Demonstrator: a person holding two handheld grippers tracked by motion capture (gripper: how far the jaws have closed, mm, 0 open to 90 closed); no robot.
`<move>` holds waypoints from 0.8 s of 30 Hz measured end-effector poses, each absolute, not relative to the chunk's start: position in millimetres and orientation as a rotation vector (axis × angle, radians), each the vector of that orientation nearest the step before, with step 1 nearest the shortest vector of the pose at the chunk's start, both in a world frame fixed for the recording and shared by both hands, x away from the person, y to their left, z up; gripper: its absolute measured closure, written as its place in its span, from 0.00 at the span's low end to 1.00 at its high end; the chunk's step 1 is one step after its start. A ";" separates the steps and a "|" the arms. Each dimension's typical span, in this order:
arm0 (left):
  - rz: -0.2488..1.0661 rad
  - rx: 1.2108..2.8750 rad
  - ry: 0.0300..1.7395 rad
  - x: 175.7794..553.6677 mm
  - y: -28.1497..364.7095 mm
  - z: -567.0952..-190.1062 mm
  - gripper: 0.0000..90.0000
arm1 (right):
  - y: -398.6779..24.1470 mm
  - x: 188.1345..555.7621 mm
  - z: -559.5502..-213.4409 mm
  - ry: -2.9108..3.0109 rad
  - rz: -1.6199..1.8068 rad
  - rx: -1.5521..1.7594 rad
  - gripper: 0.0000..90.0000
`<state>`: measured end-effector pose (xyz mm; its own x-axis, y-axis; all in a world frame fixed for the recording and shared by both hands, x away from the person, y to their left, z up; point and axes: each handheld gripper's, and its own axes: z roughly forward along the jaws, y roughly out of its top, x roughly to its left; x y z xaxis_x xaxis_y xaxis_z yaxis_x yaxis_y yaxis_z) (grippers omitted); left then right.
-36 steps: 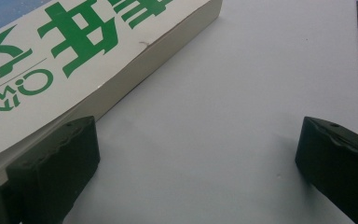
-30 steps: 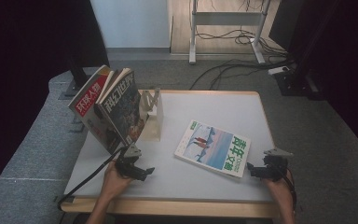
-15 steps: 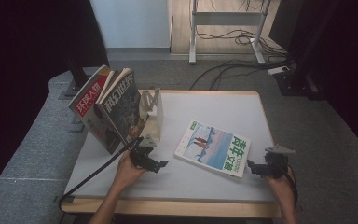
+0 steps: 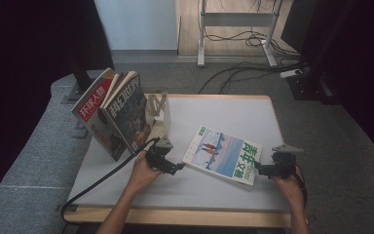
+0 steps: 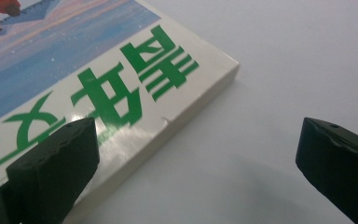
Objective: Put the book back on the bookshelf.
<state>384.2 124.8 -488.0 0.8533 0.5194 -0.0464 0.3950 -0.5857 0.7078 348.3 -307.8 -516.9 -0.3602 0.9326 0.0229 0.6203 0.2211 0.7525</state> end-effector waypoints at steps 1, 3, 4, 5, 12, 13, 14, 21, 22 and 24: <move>0.207 2.262 0.657 384.8 123.3 -488.5 0.08 | -306.6 351.0 -517.4 2.070 0.960 1.427 0.00; 0.180 2.260 0.662 387.0 121.1 -490.4 0.08 | -304.0 355.8 -518.4 2.081 0.961 1.420 0.00; 0.195 2.278 0.659 387.4 119.1 -491.5 0.08 | -302.4 358.6 -519.2 2.086 0.960 1.415 0.00; 0.203 2.299 0.650 388.3 115.8 -492.6 0.08 | -300.3 362.2 -520.1 2.095 0.957 1.410 0.00; 0.176 2.313 0.639 394.4 105.3 -495.8 0.08 | -295.5 373.1 -521.7 2.107 0.954 1.399 0.00; 0.174 2.330 0.629 395.1 101.2 -497.5 0.07 | -294.7 377.6 -522.3 2.115 0.960 1.392 0.00; 0.174 2.330 0.629 395.1 101.2 -497.5 0.07 | -294.4 379.1 -522.4 2.116 0.961 1.392 0.00; 0.141 2.337 0.627 398.5 94.4 -509.6 0.08 | -292.4 392.3 -524.2 2.145 0.987 1.370 0.00; 0.141 2.337 0.627 398.5 94.4 -509.6 0.08 | -292.4 392.3 -524.2 2.145 0.987 1.370 0.00; 0.136 2.337 0.623 398.9 93.3 -512.2 0.08 | -291.8 395.6 -524.3 2.152 0.991 1.362 0.00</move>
<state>398.9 93.3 -512.2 0.8785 0.4718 -0.0748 0.3980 -0.6364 0.6607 395.6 -291.8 -524.3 -0.4414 0.8967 0.0337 0.6085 0.2715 0.7457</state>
